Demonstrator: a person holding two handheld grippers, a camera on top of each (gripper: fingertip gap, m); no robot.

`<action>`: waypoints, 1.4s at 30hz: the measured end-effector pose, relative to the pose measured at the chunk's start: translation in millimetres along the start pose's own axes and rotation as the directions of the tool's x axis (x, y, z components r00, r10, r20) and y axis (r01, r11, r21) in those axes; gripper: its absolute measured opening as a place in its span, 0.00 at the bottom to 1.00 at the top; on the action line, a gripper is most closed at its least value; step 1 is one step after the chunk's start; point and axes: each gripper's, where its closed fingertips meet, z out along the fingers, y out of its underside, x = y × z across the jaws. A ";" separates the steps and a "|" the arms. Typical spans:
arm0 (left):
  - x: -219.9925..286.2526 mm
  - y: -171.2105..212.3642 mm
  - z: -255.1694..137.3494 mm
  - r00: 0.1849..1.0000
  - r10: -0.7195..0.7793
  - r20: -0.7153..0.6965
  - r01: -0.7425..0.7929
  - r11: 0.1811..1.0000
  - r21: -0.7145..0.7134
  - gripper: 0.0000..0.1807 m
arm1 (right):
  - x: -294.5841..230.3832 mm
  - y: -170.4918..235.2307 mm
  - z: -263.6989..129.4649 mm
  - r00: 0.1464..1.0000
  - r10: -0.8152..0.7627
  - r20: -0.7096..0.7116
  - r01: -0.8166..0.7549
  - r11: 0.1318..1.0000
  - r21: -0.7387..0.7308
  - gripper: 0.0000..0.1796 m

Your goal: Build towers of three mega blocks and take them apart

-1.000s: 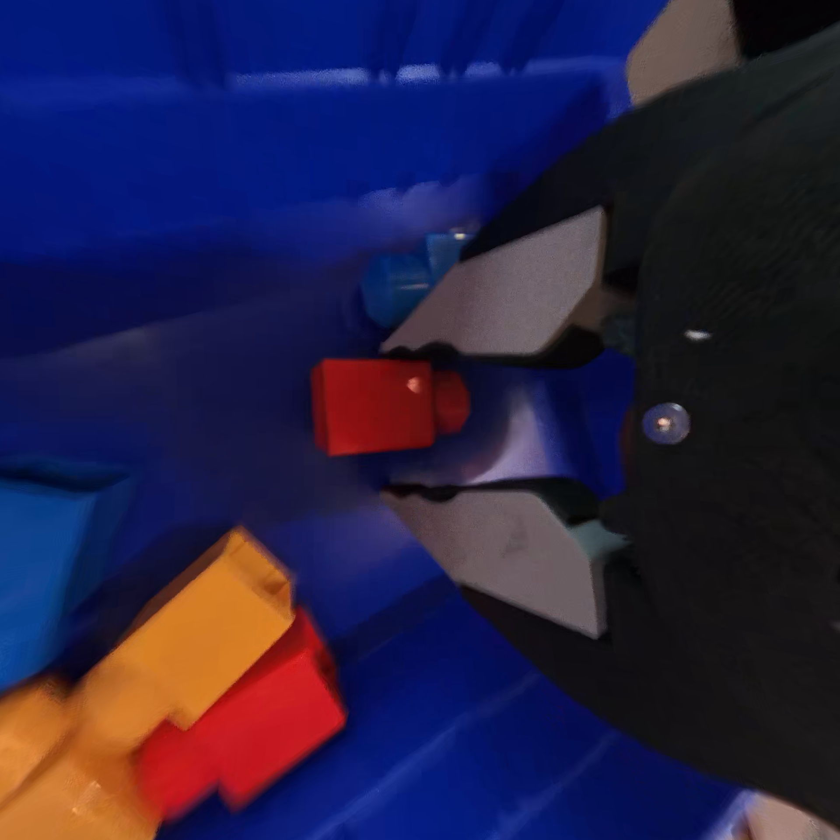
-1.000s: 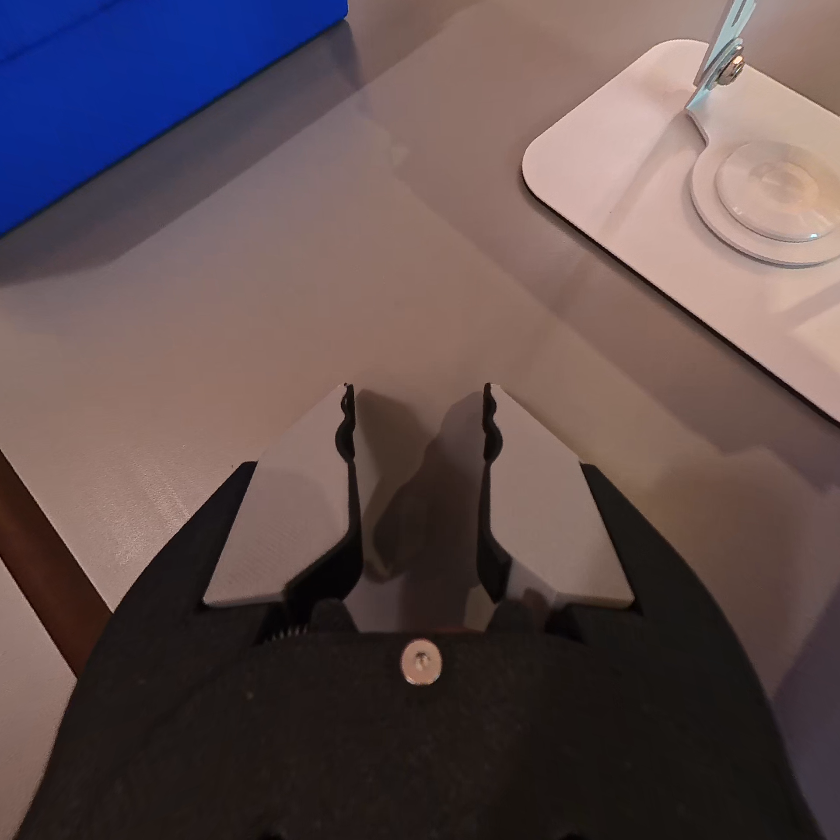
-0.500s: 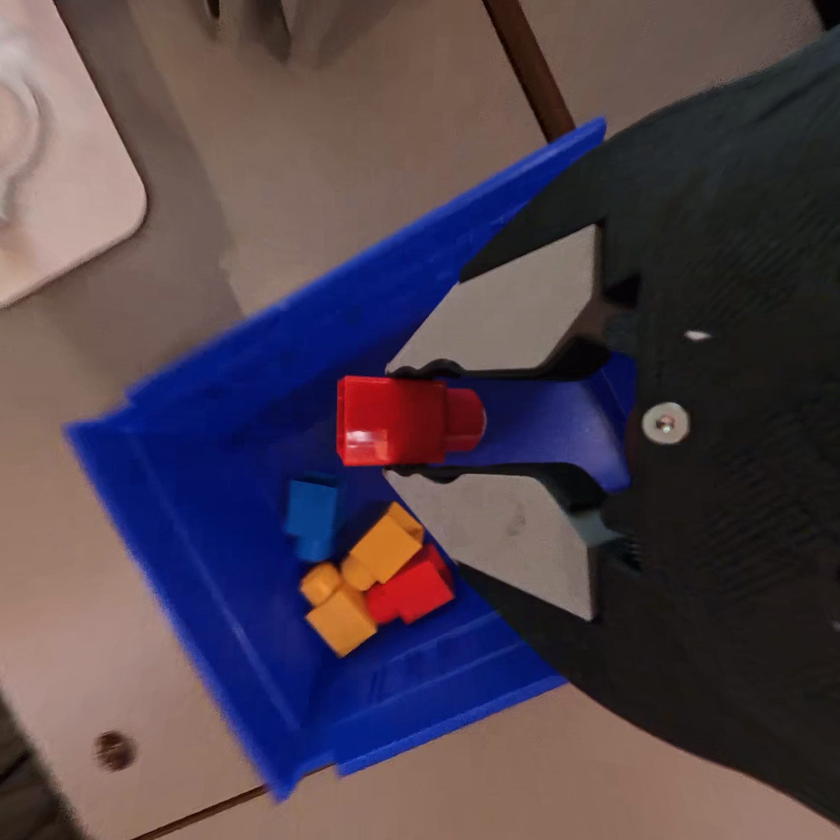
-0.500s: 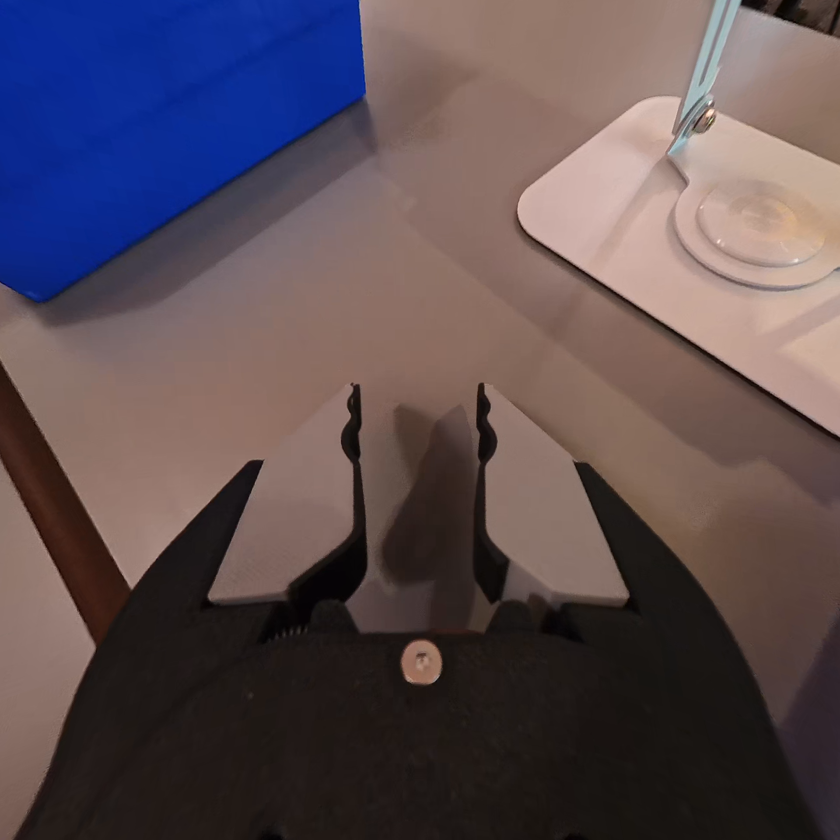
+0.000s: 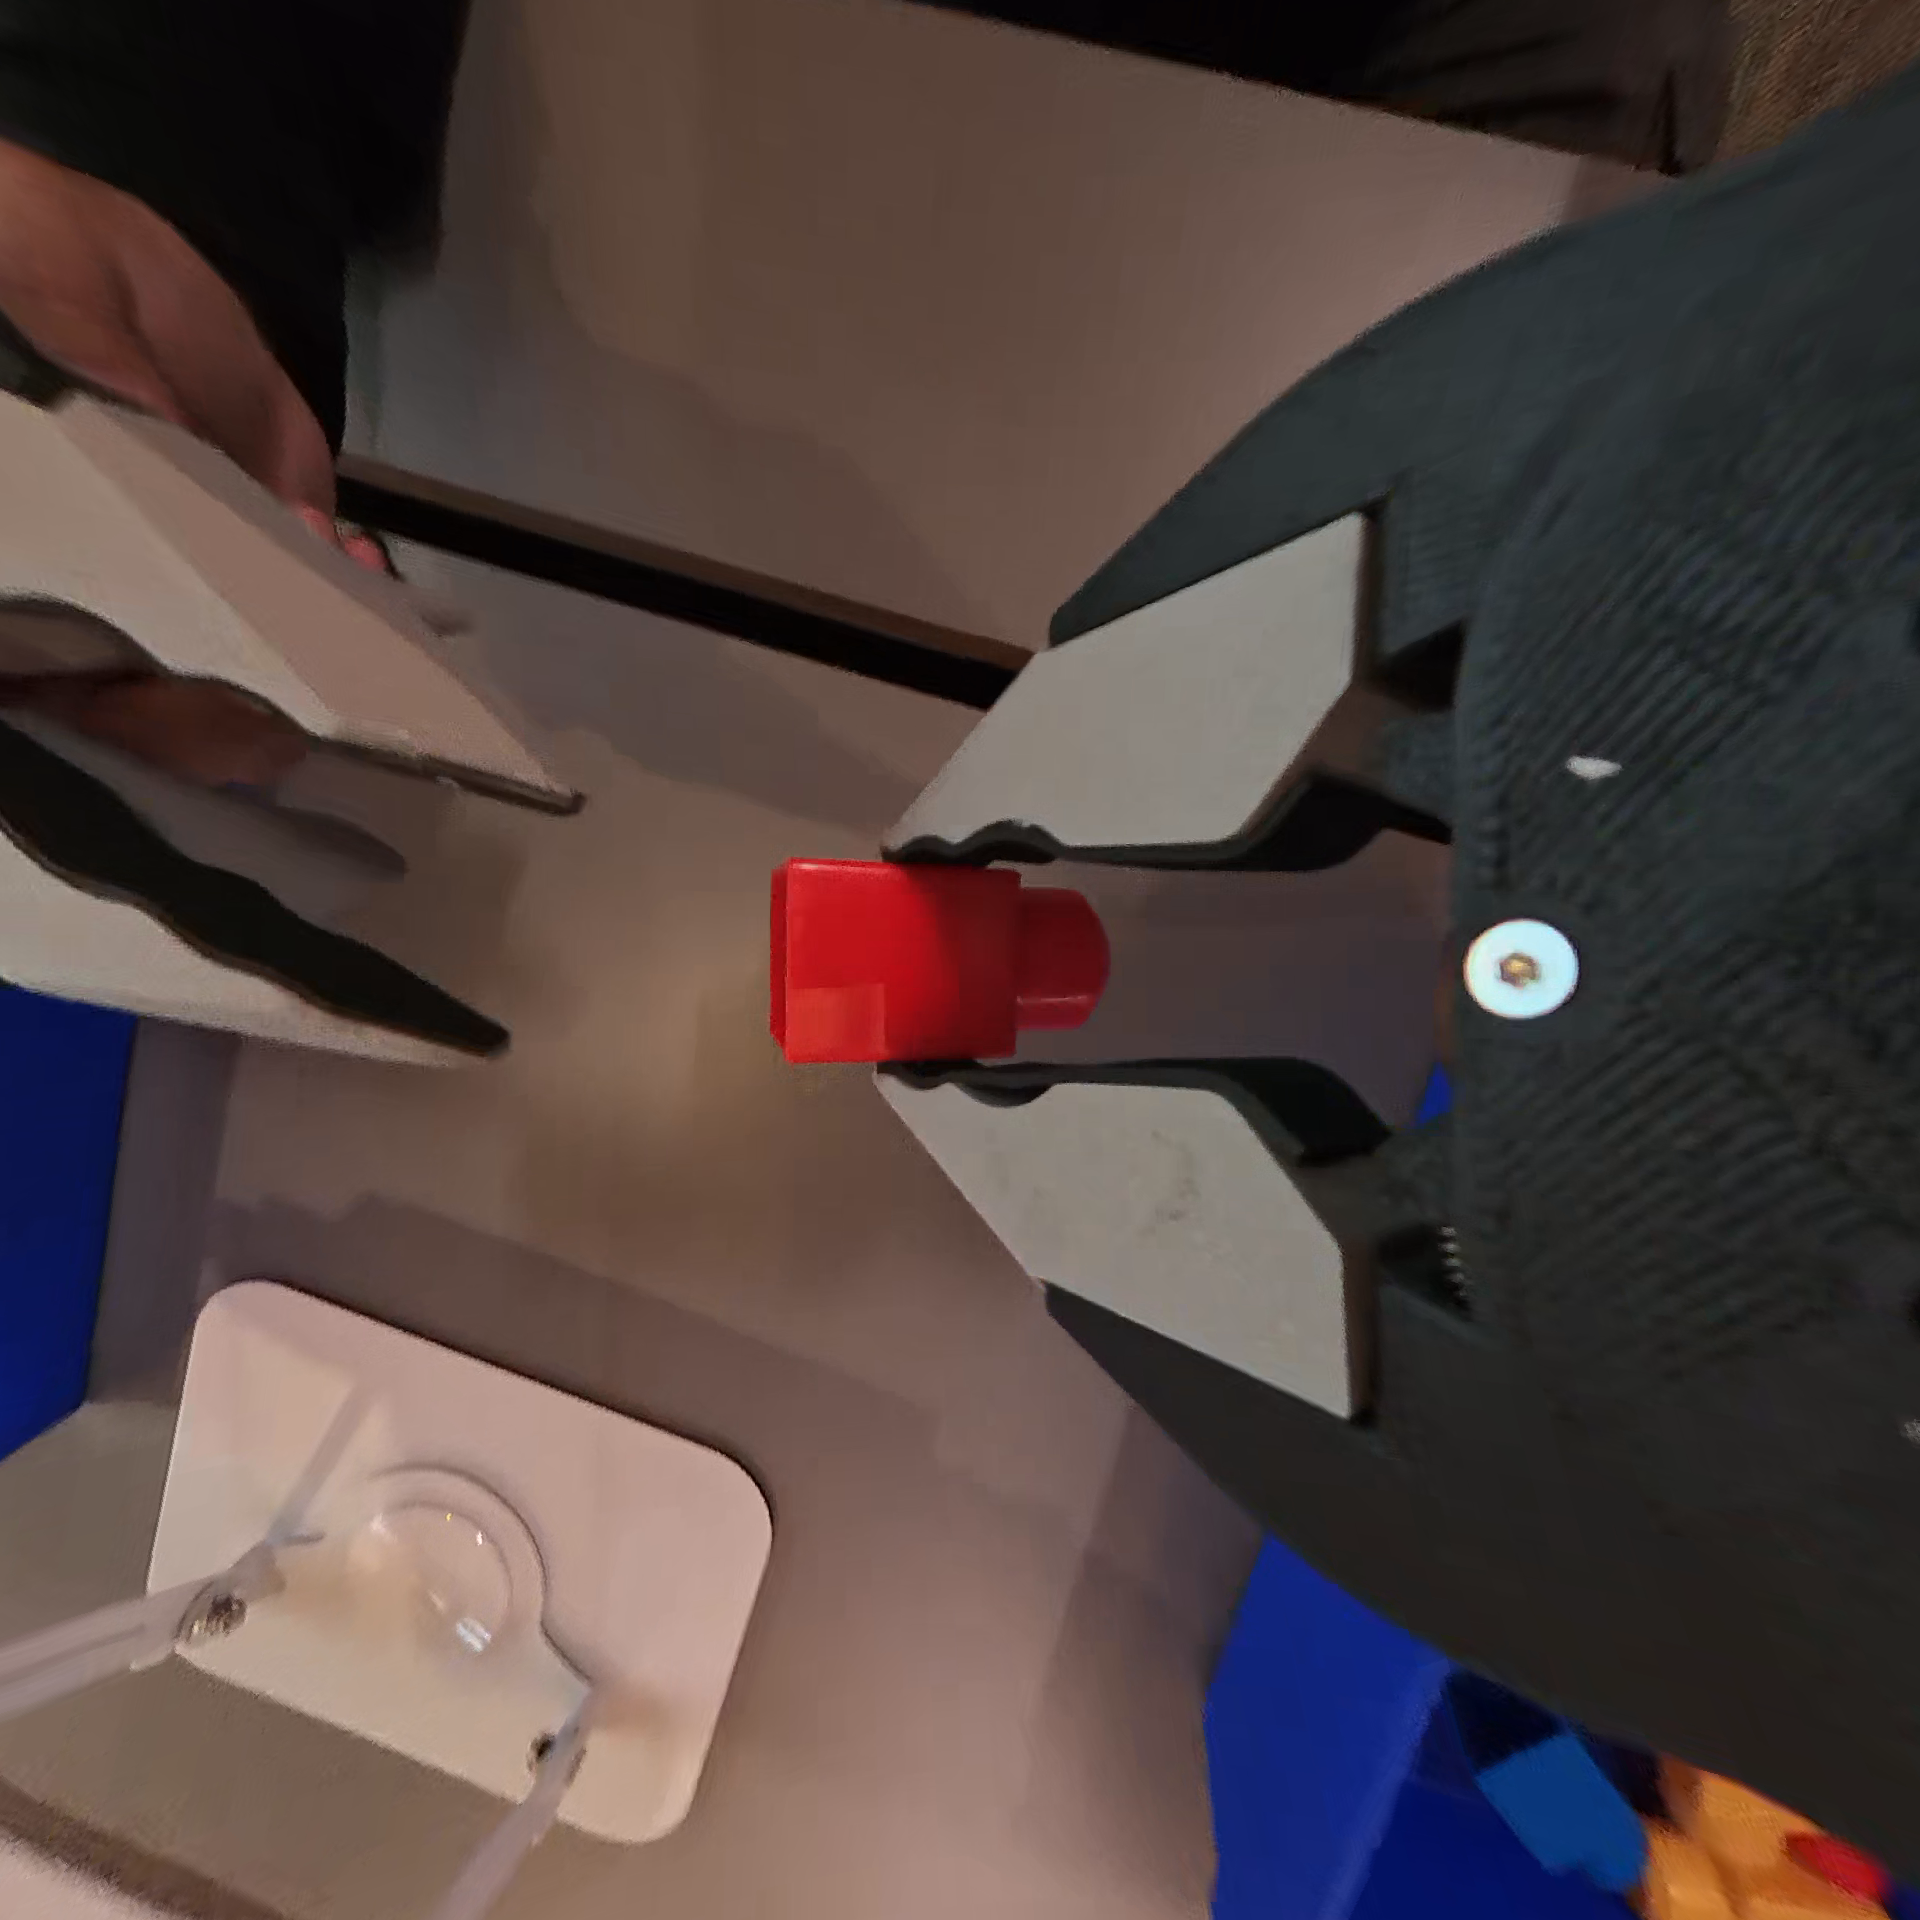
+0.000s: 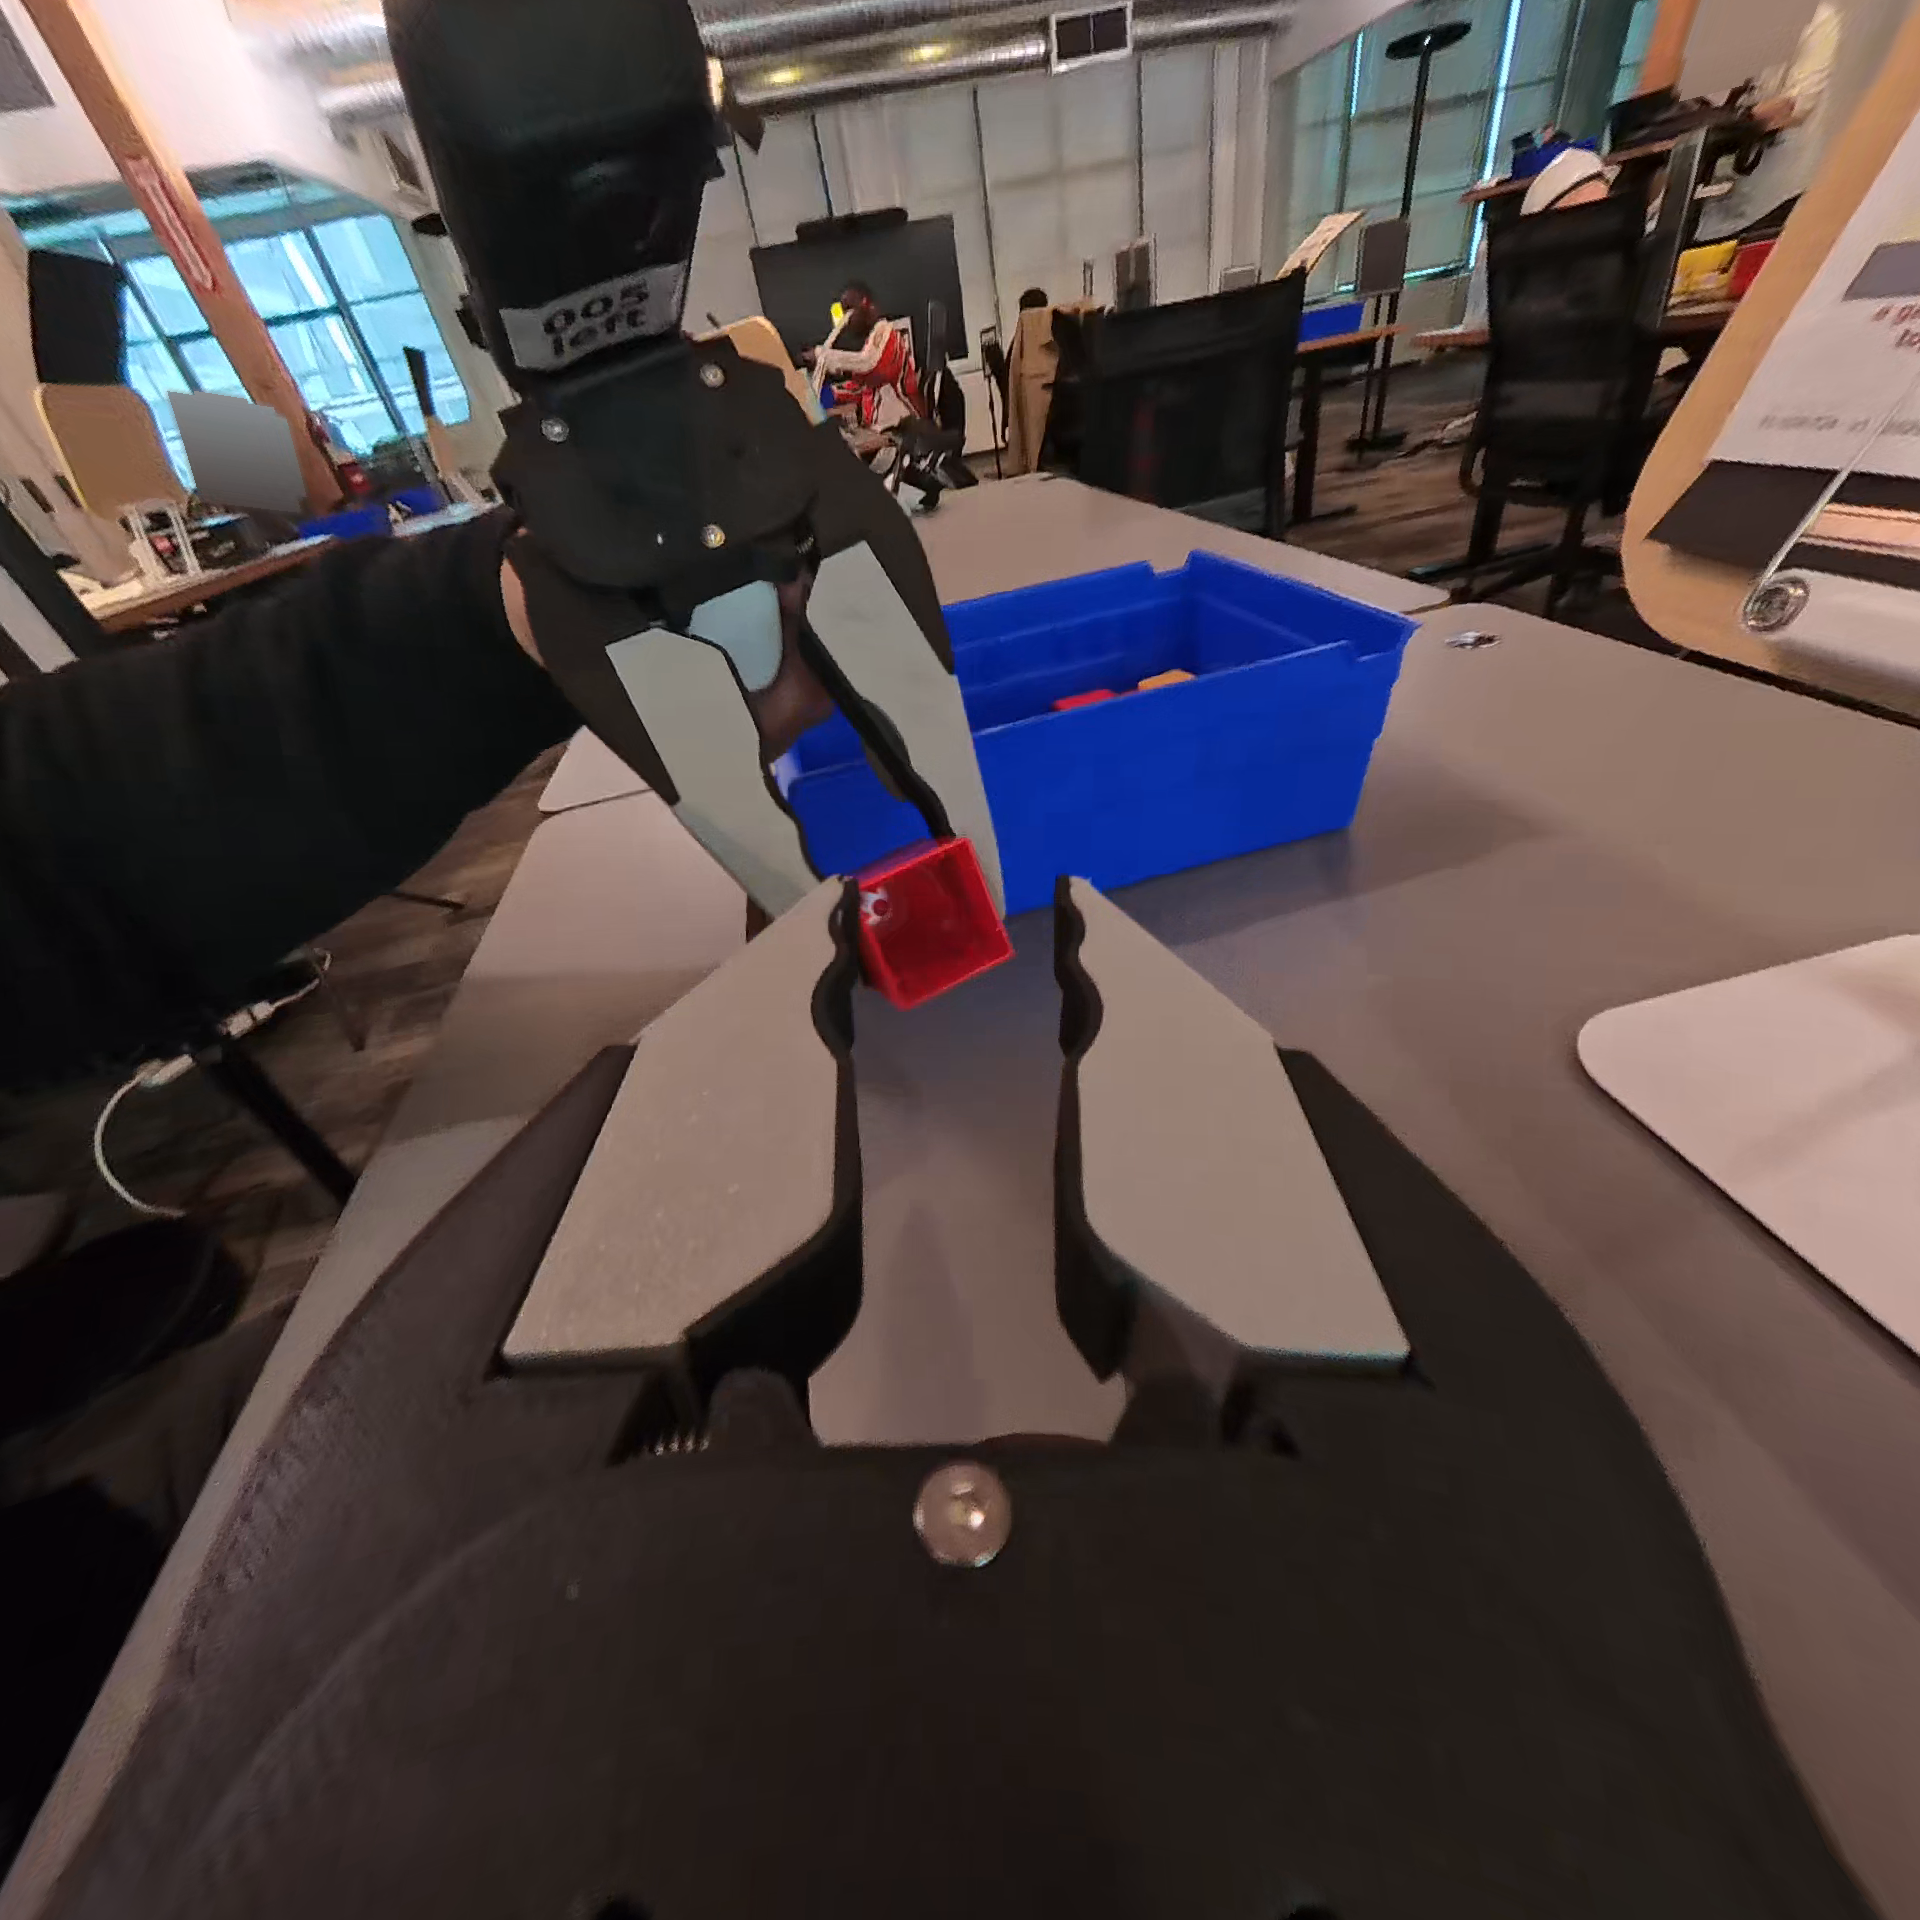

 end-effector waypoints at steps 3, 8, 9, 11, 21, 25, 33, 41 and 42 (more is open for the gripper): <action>0.9 -2.8 5.3 1.000 0.007 -0.001 -0.007 1.000 0.004 0.19 | -6.4 7.0 3.7 0.999 -0.001 0.042 0.002 0.999 -0.033 0.14; 3.7 -11.9 8.9 1.000 -0.015 -0.028 0.016 0.998 0.056 0.19 | -14.3 22.5 12.2 0.996 0.025 0.088 -0.016 0.994 -0.113 0.13; 7.8 -14.4 9.7 0.999 -0.013 -0.050 0.017 0.997 0.070 0.19 | -14.7 24.9 13.8 0.996 0.023 0.086 -0.012 0.992 -0.123 0.13; 12.1 -16.8 12.6 0.998 -0.009 -0.064 0.014 0.997 0.081 0.19 | -21.8 28.8 15.0 0.992 0.008 0.124 0.010 0.990 -0.142 0.02; -9.7 -10.1 20.3 0.992 -0.049 0.119 0.027 0.984 0.179 0.22 | 0.3 3.0 -6.3 0.961 0.232 0.149 -0.233 0.972 -0.010 0.00; -33.5 -11.7 22.0 0.914 0.004 0.406 -0.088 0.978 0.191 0.17 | 2.4 -9.3 -14.2 0.913 0.346 0.217 -0.363 0.931 0.044 0.00; -15.4 -39.2 50.9 0.924 -0.044 0.380 -0.077 0.952 0.297 0.16 | 5.7 -34.2 -39.7 0.836 0.433 0.336 -0.495 0.860 0.123 0.00; 2.2 -51.3 50.4 0.928 -0.035 0.371 -0.134 0.897 0.421 0.00 | -2.0 -11.7 -28.8 0.789 0.510 0.344 -0.534 0.845 -0.029 0.00; 3.7 -50.7 47.3 0.933 -0.046 0.356 -0.124 0.889 0.440 0.00 | 0.6 -10.2 -29.3 0.784 0.521 0.338 -0.544 0.839 -0.031 0.00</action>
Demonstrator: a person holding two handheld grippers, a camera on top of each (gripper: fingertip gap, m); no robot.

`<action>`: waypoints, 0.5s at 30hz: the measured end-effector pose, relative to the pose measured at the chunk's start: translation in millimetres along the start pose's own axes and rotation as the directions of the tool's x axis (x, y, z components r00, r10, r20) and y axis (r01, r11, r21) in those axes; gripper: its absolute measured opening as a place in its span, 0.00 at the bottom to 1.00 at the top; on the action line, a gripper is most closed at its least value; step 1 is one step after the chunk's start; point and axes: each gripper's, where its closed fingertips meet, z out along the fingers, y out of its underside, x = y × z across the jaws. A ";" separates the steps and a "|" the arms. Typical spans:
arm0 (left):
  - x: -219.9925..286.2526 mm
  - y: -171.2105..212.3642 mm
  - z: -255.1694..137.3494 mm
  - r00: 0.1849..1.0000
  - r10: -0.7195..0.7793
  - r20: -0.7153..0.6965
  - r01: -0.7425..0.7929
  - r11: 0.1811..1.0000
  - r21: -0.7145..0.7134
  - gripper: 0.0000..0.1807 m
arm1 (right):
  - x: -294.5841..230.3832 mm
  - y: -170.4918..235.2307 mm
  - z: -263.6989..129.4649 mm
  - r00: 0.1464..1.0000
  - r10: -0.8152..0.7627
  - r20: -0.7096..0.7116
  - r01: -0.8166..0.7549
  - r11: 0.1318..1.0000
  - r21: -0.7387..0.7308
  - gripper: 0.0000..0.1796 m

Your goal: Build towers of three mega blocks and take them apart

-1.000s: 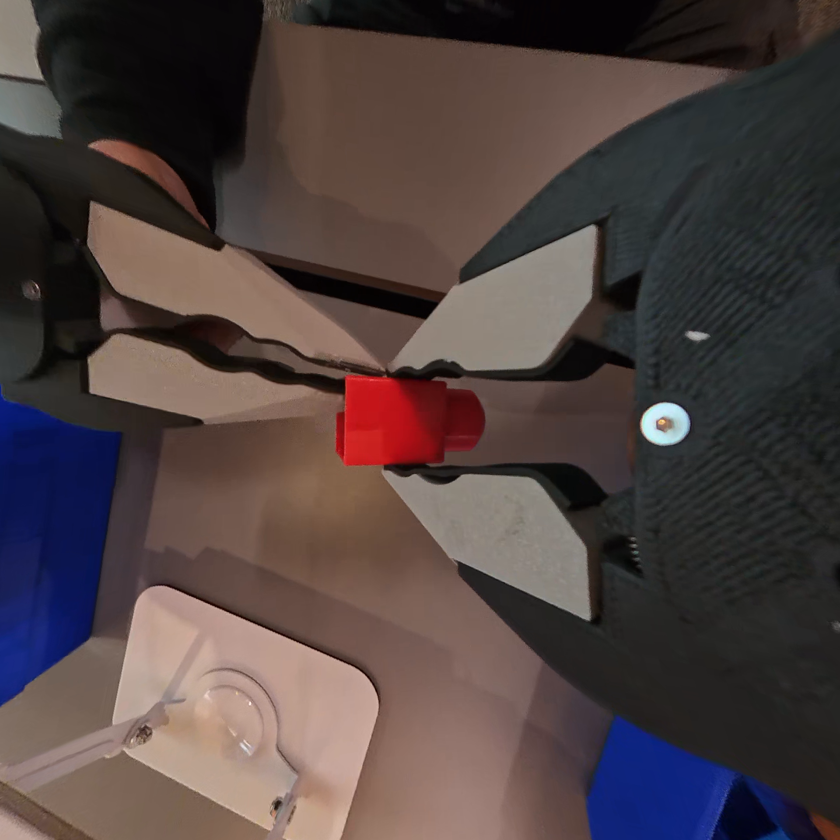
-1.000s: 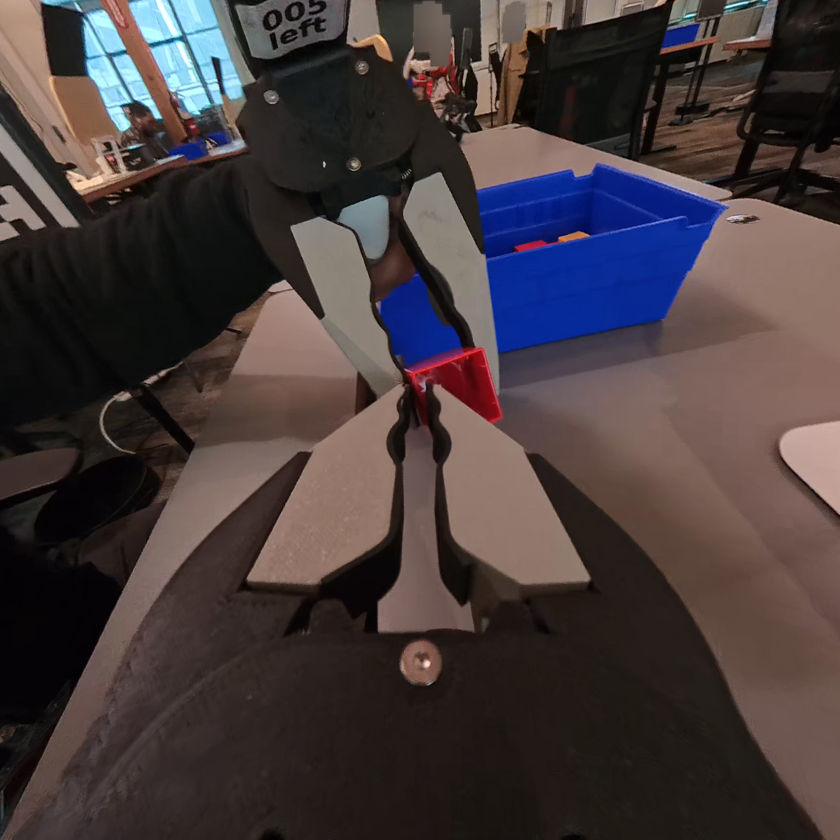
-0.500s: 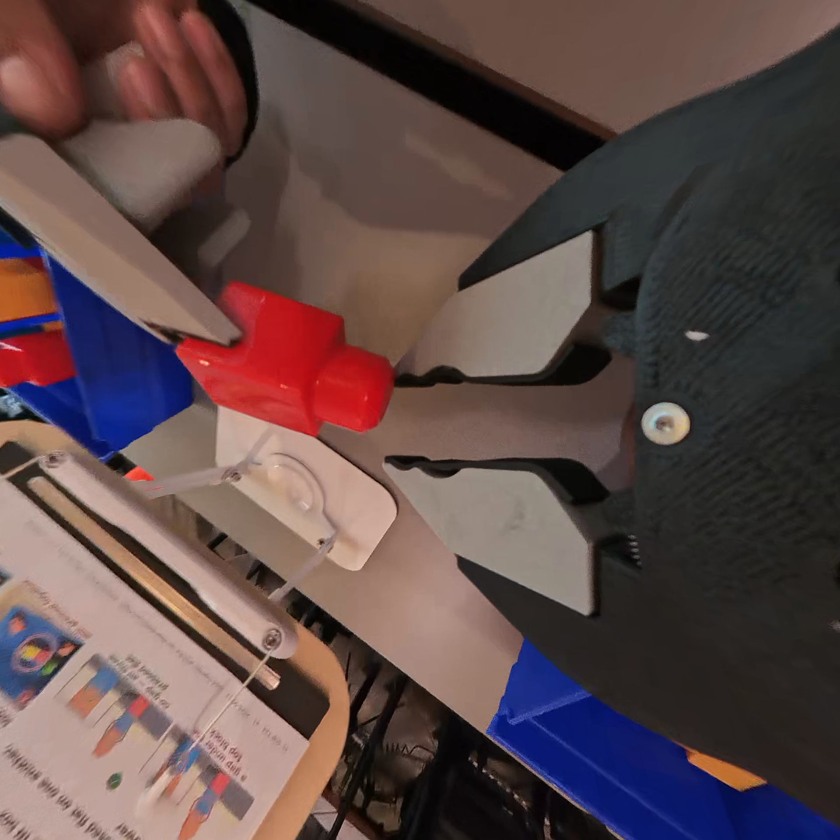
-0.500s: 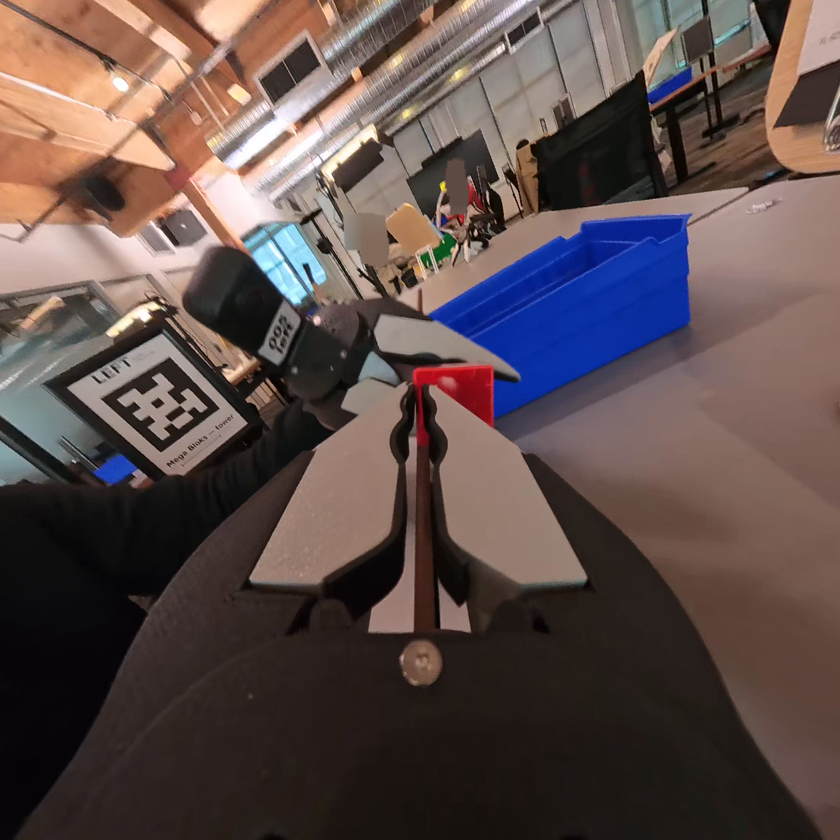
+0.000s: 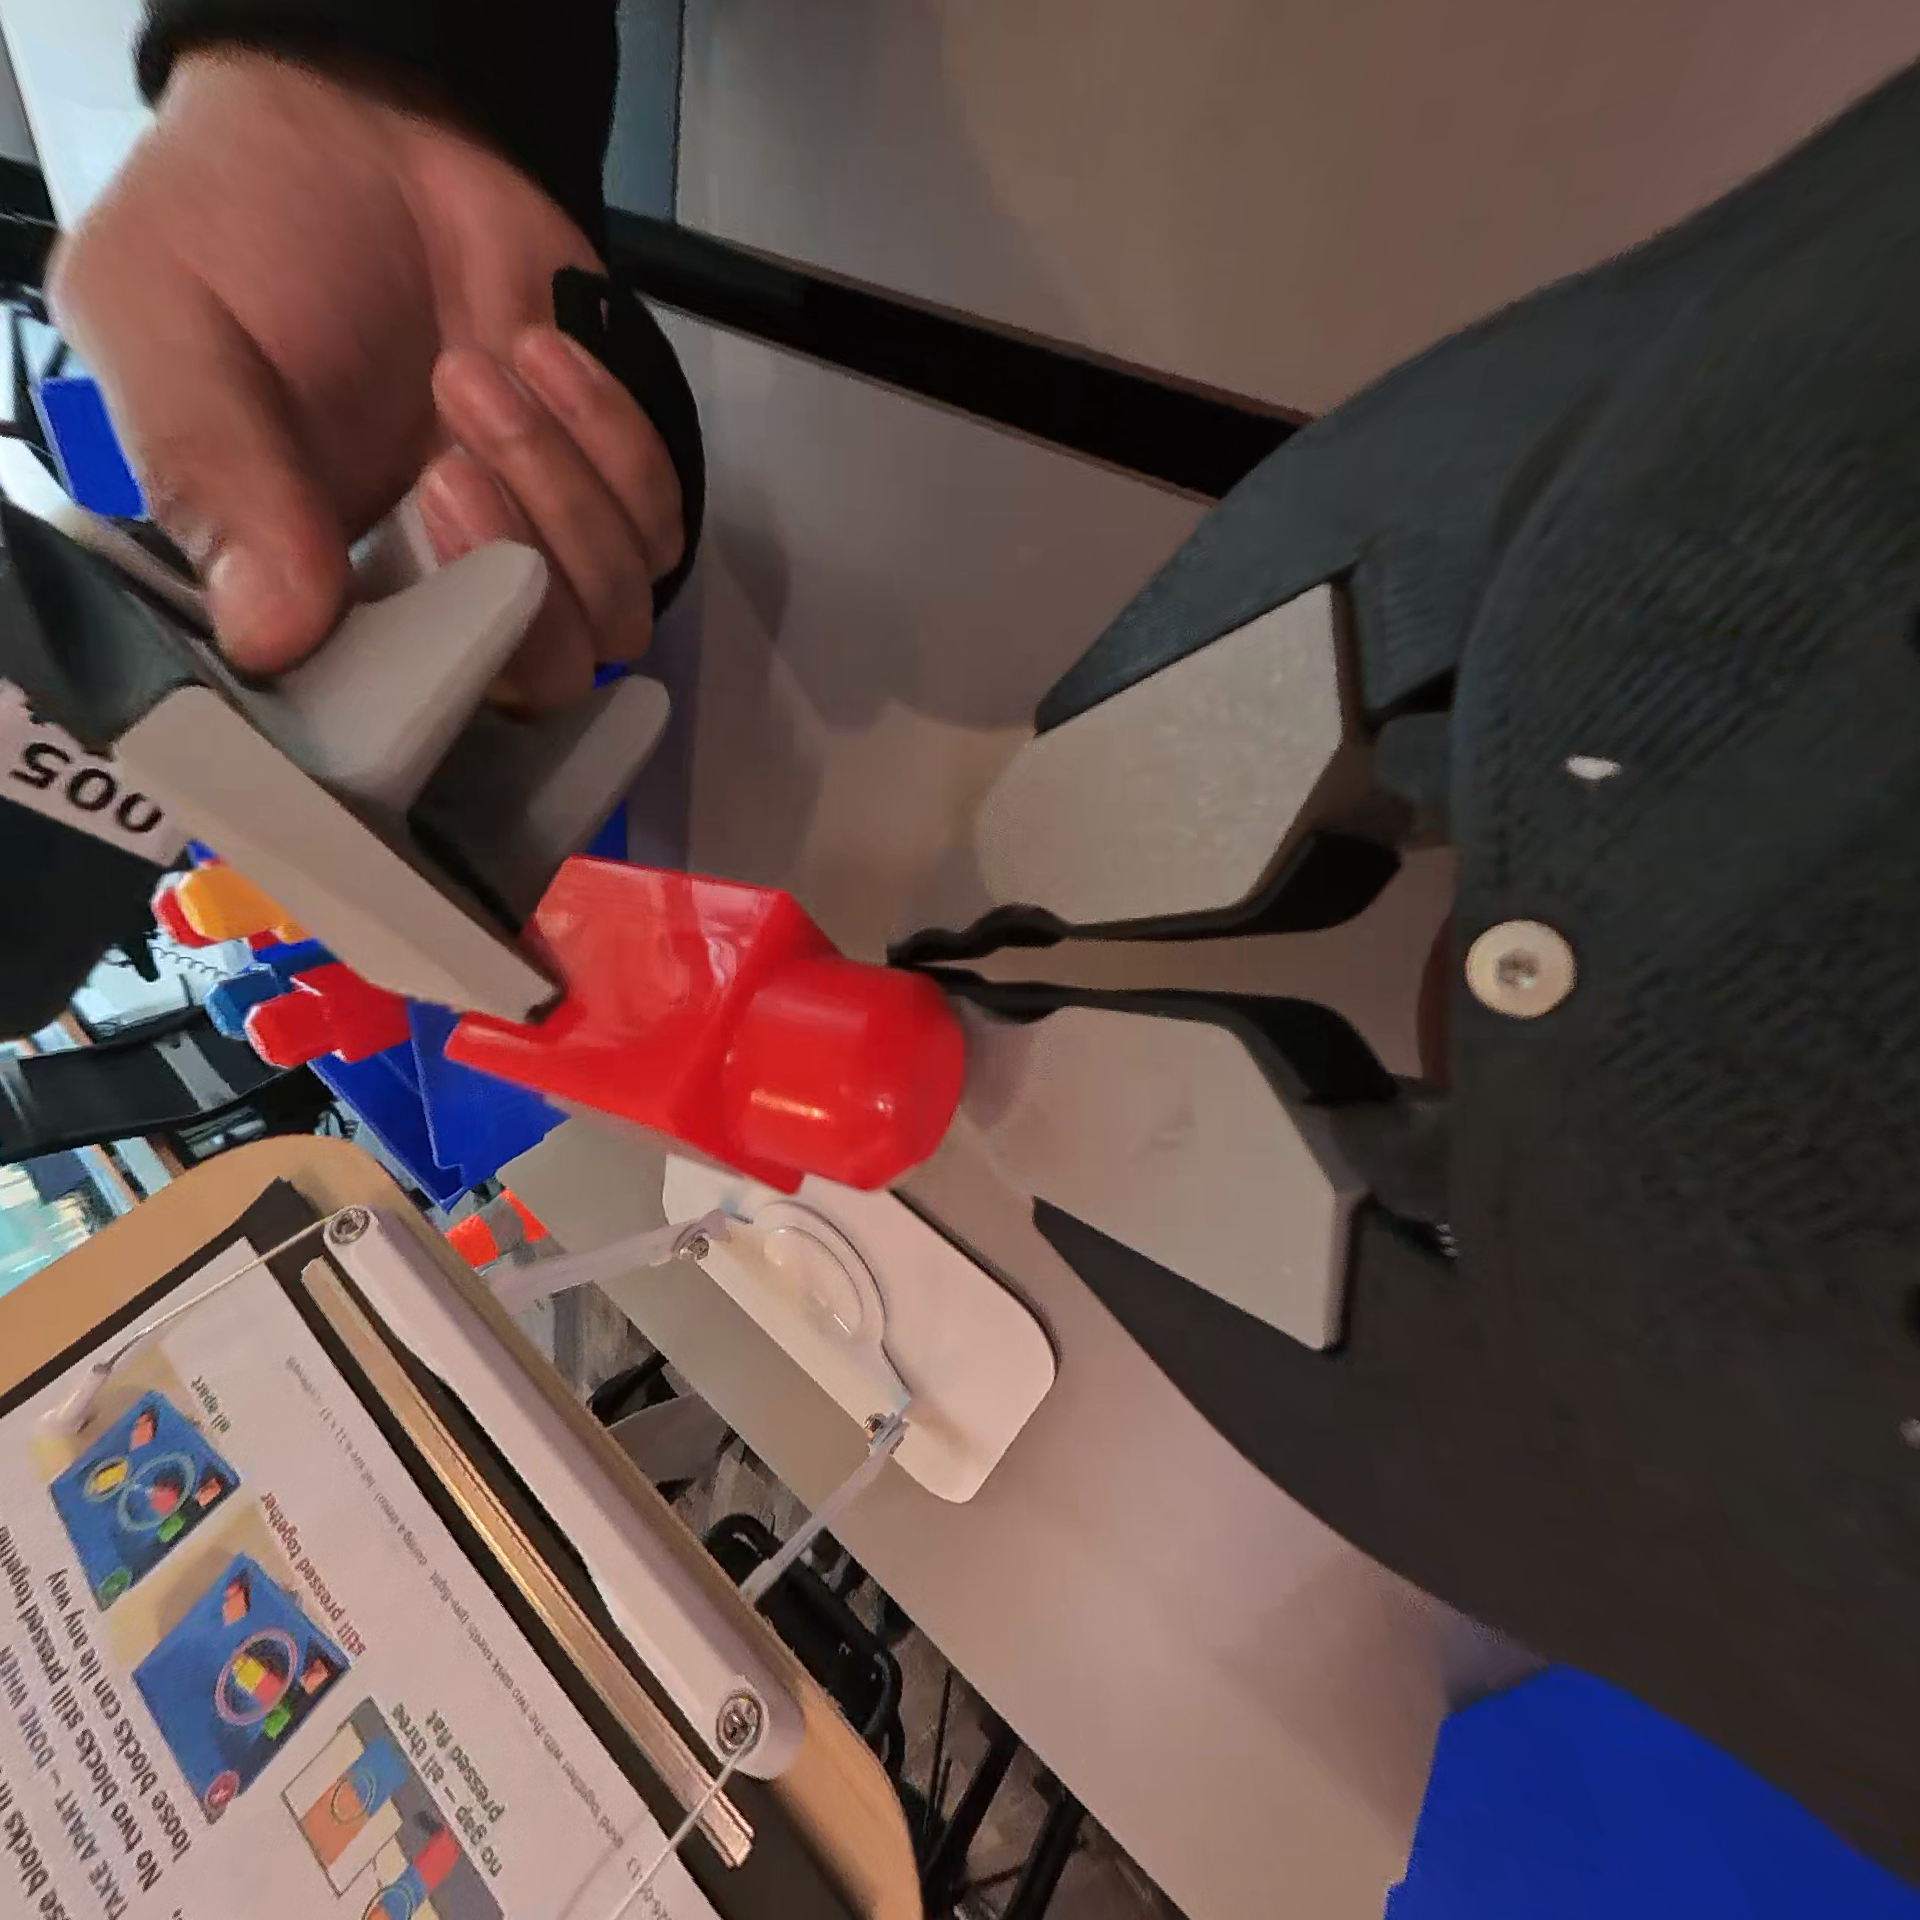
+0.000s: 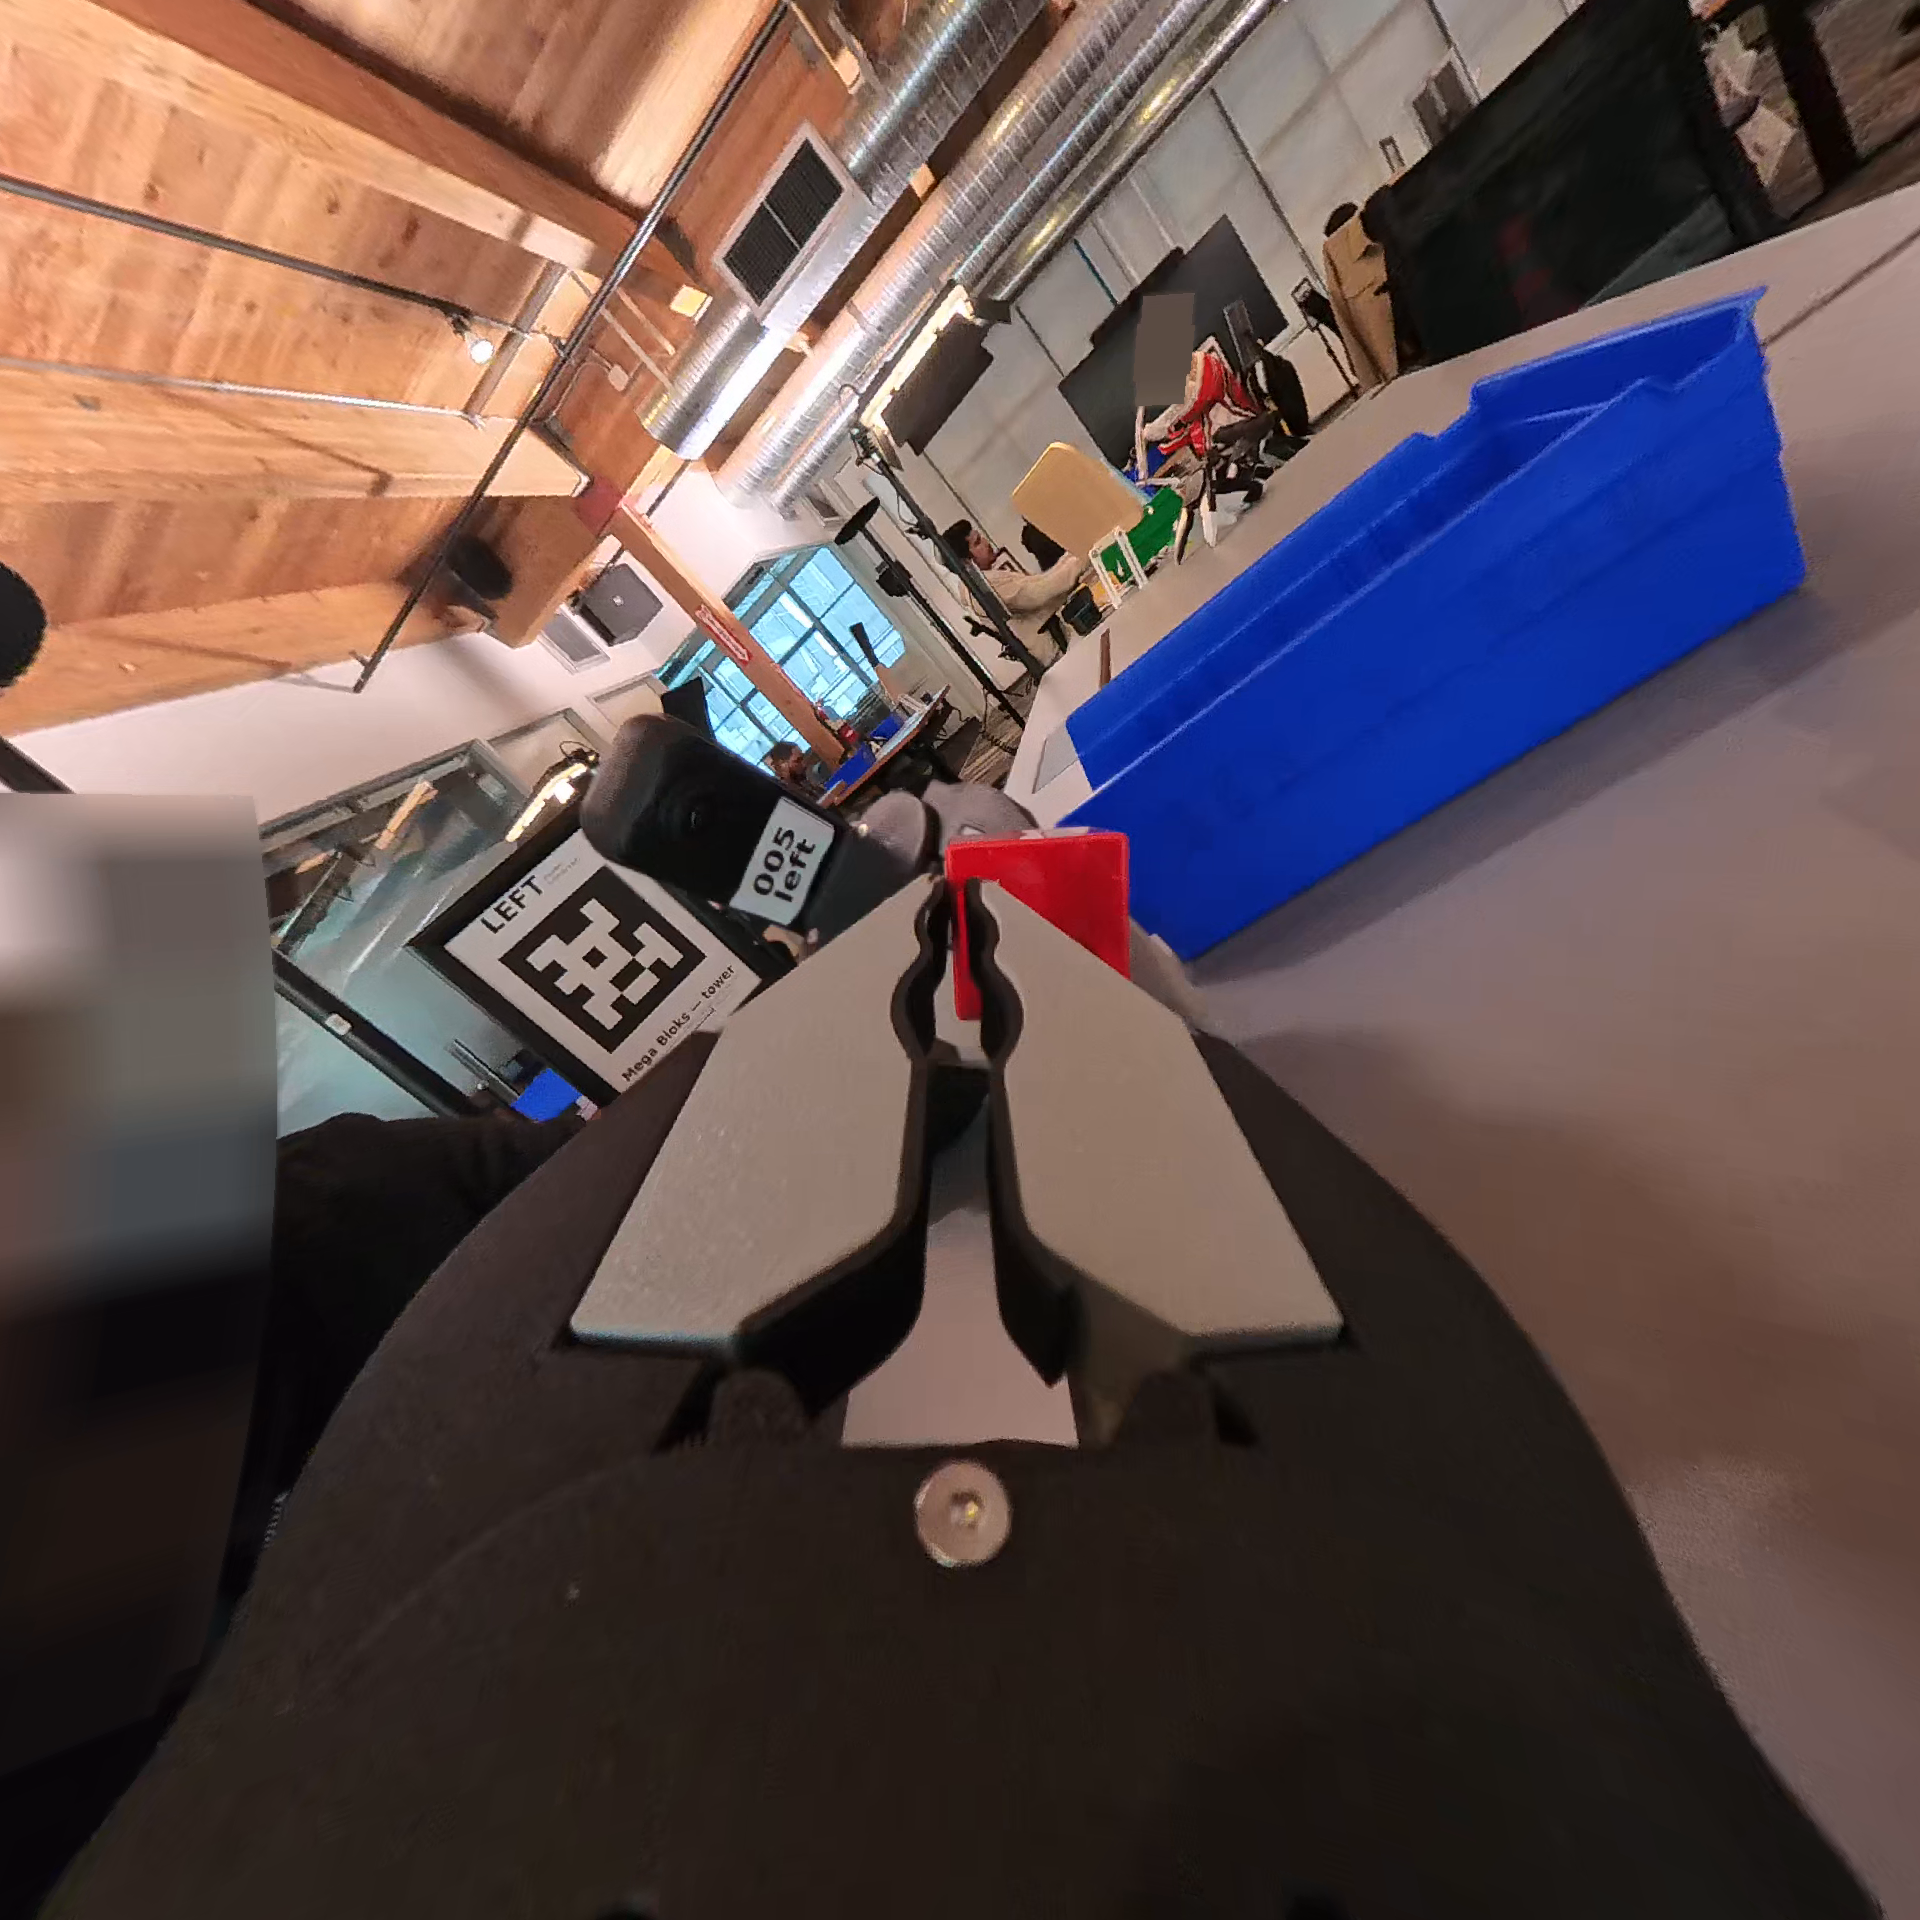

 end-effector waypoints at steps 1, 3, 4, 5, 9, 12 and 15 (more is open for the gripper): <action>-1.8 -0.7 -3.5 1.000 -0.021 -0.001 0.021 1.000 0.010 0.00 | 2.7 -0.8 -2.1 1.000 0.012 -0.005 -0.012 1.000 0.007 0.00; -2.9 -1.9 -8.9 0.997 -0.066 -0.025 0.067 0.997 0.025 0.00 | 6.2 -1.1 -5.6 0.999 0.037 -0.002 -0.037 0.999 0.015 0.00; -6.7 -3.0 -10.6 0.996 -0.091 -0.016 0.092 0.995 0.035 0.00 | 7.3 0.0 -6.0 0.999 0.035 -0.006 -0.035 0.999 0.009 0.00; -9.5 -3.2 -11.6 0.994 -0.109 -0.012 0.109 0.993 0.042 0.00 | 8.0 1.2 -5.8 0.999 0.036 -0.009 -0.036 0.999 0.002 0.00; -15.4 -3.6 -14.0 0.991 -0.131 -0.003 0.131 0.989 0.062 0.00 | 12.8 6.4 -3.0 0.999 0.034 -0.040 -0.035 0.999 -0.025 0.00; -10.0 -8.7 -16.1 0.992 -0.125 -0.032 0.127 0.988 0.086 0.00 | 26.4 17.2 -0.4 0.990 -0.020 -0.142 0.007 0.996 -0.093 0.00; -8.5 -5.4 -13.8 0.995 -0.103 -0.013 0.103 0.993 0.058 0.00 | 24.0 18.0 1.2 0.992 -0.017 -0.125 0.005 0.995 -0.096 0.00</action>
